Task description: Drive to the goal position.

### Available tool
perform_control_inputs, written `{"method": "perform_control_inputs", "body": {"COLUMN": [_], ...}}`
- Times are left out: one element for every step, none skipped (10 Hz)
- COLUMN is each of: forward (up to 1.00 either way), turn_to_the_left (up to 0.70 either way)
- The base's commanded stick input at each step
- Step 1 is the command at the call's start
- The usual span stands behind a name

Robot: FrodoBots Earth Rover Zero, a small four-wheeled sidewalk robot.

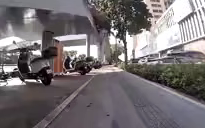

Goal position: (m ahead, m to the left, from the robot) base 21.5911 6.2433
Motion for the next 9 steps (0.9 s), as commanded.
{"method": "perform_control_inputs", "body": {"forward": [0.7,0.7,0.7,0.7,0.7,0.7,0.7,0.7,0.7], "turn_to_the_left": [0.0,0.0,0.0,0.0,0.0,0.0,0.0,0.0,0.0]}}
